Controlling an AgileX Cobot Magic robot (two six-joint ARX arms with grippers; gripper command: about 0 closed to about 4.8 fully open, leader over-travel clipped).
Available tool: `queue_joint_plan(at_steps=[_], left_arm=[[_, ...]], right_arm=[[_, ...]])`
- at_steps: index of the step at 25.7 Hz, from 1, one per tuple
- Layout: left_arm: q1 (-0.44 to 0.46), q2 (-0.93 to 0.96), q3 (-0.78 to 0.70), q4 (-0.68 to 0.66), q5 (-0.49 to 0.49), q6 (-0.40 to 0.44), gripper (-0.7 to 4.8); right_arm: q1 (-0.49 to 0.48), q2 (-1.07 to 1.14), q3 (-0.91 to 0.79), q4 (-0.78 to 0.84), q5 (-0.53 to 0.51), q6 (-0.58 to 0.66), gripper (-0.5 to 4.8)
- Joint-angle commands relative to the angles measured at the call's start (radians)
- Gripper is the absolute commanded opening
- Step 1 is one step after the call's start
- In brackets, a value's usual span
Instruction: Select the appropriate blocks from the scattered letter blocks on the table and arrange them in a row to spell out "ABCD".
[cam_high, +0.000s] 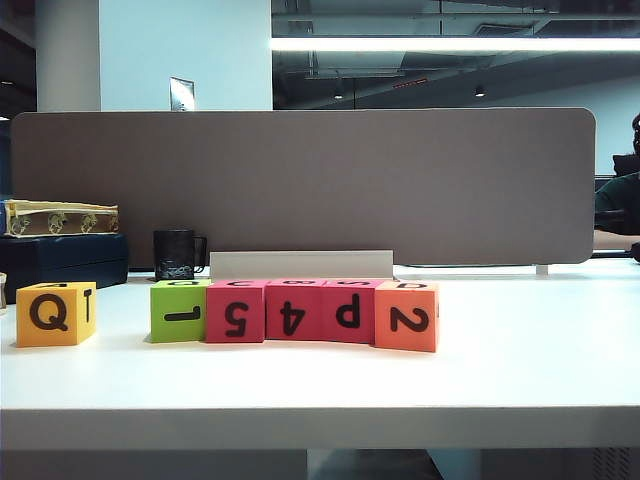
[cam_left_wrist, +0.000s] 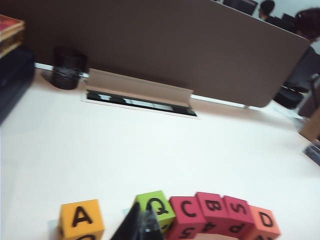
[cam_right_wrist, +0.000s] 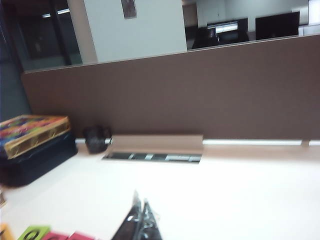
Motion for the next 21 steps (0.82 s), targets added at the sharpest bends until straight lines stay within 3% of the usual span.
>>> queue_joint_plan(at_steps=[1,5,8,16,21], left_arm=[[0.001,0.097,0.079,0.013,0.052,0.008,-0.05],[0.001,0.210,0.161,0.010,0.069,0.009,-0.05],[0.001,0.299,0.218,-0.020,0.069,0.065,-0.05],[0.001,0.459,0.308,-0.056,0.071,0.097,-0.05],[0.000,0.546,0.374,-0.114,0.088,0.136,-0.05]], right_arm=[[0.001,0.124,0.092,-0.051,-0.058,0.000,-0.02],[0.002,0.272,0.195,-0.095,-0.116,0.000,-0.02],[0.006,0.393,0.286,-0.172,-0.151,0.000,-0.02],[0.089,0.625,0.475,-0.371,-0.150,-0.016,-0.02],[0.164,0.718,0.541,-0.391,-0.144,-0.070,-0.02]])
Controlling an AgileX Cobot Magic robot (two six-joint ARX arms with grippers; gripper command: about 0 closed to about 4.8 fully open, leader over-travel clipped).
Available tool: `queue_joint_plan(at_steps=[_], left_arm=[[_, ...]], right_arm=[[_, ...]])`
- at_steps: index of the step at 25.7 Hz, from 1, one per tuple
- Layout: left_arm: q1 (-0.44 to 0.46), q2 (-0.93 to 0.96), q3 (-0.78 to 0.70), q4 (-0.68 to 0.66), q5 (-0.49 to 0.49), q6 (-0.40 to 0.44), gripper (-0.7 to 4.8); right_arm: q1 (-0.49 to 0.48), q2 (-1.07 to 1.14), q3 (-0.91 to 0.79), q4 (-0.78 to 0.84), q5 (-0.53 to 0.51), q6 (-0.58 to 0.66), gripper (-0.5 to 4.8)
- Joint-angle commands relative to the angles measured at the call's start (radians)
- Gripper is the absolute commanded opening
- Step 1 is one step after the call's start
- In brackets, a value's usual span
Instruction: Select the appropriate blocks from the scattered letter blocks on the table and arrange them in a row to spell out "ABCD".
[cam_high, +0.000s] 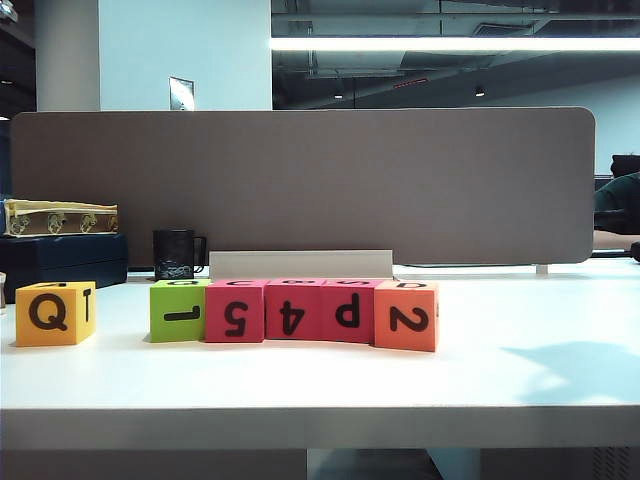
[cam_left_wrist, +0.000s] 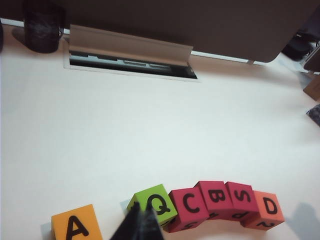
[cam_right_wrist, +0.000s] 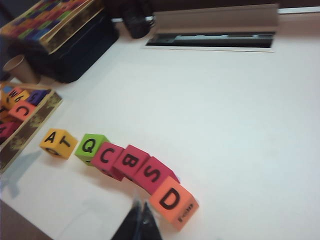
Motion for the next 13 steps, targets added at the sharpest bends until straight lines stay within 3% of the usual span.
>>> queue_joint_plan(at_steps=[1,13], left_arm=[[0.001,0.045,0.050,-0.050,0.008,0.044,-0.05],[-0.026,0.201,0.173,-0.097,0.046,0.093,-0.05]], right_arm=[[0.042,0.040,0.036,-0.005,0.003,-0.042,-0.02],[0.161,0.205,0.085,-0.066,0.049,-0.095,-0.02]])
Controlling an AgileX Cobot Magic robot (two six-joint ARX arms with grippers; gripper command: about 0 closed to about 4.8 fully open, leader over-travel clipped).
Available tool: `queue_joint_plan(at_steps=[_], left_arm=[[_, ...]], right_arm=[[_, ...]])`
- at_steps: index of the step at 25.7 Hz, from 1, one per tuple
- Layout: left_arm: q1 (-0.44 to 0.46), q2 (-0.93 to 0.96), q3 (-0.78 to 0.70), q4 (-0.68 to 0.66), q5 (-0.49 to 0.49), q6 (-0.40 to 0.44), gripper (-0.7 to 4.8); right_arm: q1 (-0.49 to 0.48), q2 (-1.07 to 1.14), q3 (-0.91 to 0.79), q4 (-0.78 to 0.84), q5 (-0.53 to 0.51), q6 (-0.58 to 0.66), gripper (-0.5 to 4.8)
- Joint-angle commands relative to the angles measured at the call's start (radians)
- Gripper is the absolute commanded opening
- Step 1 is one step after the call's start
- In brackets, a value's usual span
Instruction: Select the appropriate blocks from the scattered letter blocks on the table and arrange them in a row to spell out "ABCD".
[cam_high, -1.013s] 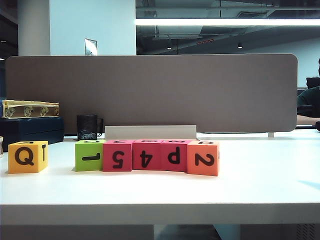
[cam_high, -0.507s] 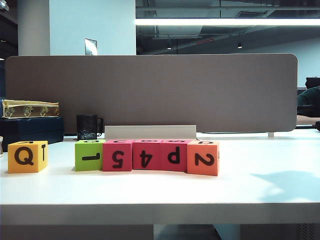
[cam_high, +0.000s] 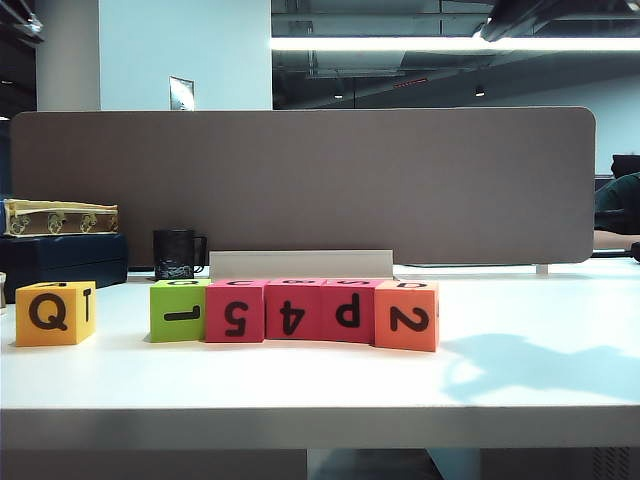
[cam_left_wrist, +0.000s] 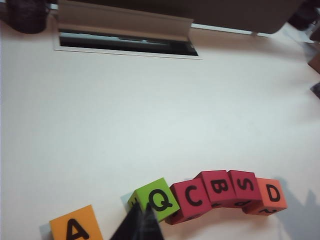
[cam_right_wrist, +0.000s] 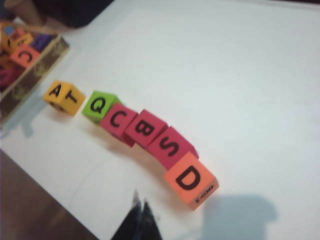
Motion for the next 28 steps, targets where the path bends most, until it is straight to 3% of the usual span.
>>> queue_joint_plan(at_steps=[1,11,21,28], left_arm=[[-0.029,0.026,0.018,0.005,0.008,0.017,-0.05],[-0.157,0.213,0.126,-0.047,-0.053,0.092,-0.05],[-0.169,0.390,0.230,-0.047,-0.063,0.152,-0.05],[-0.176,0.499,0.335,-0.124,-0.104,0.247,-0.05]], right_arm=[[0.028,0.025,0.012,0.003,0.017,-0.018,-0.02],[0.125,0.134,0.097,-0.045,0.054,-0.040,-0.02],[0.148,0.198,0.156,-0.042,0.077,-0.085,-0.02],[0.166,0.243,0.186,-0.040,0.079,-0.093,-0.02]])
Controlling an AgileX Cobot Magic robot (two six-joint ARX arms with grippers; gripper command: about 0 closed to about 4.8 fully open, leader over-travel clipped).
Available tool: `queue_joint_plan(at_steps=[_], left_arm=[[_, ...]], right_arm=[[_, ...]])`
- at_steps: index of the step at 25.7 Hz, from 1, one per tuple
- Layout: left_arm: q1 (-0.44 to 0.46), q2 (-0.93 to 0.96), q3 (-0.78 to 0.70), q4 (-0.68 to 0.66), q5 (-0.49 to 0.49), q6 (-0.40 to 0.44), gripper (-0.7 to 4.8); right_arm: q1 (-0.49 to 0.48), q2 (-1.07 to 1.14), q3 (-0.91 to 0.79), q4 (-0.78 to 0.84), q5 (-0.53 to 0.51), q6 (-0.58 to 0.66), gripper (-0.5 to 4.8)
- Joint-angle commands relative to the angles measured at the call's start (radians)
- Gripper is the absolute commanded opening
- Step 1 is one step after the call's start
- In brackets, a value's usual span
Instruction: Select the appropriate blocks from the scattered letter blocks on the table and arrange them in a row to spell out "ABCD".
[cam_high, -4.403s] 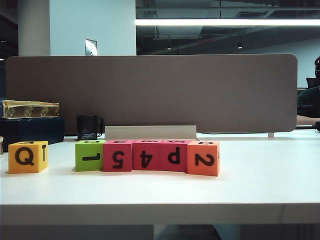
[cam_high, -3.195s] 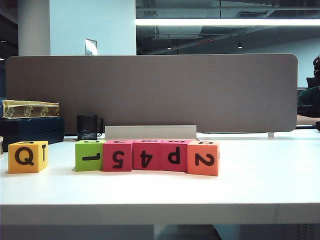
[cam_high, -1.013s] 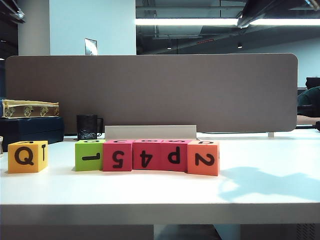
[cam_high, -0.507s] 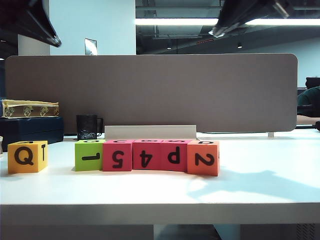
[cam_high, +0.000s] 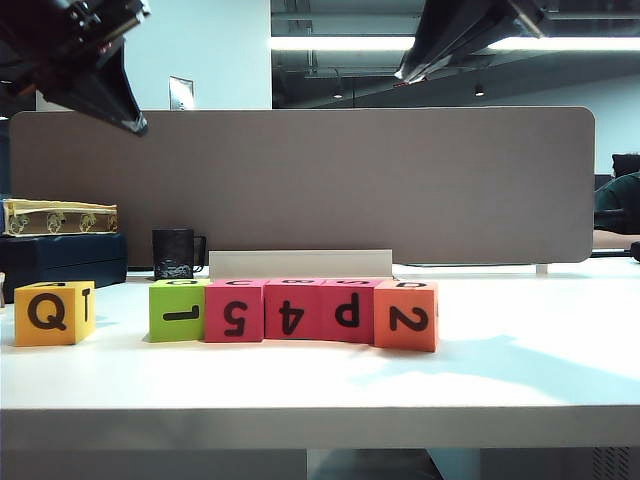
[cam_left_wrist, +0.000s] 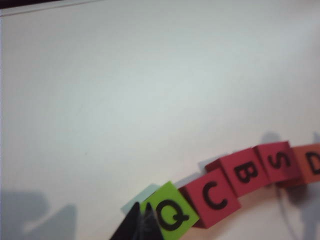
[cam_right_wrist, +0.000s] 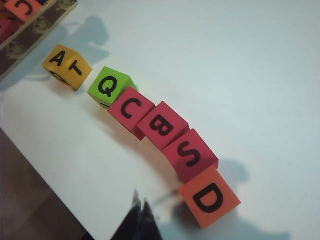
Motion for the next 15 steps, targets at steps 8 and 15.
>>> queue_joint_plan(at_steps=[8,15], left_arm=[[-0.007,0.146,0.216,-0.204,-0.018,0.073,-0.05],[-0.063,0.164,0.214,-0.303,-0.069,0.118,-0.05]], right_arm=[[0.062,0.039,0.028,0.012,0.062,-0.035,-0.02],[0.063,0.039,0.028,0.012,0.068,-0.036,-0.02]])
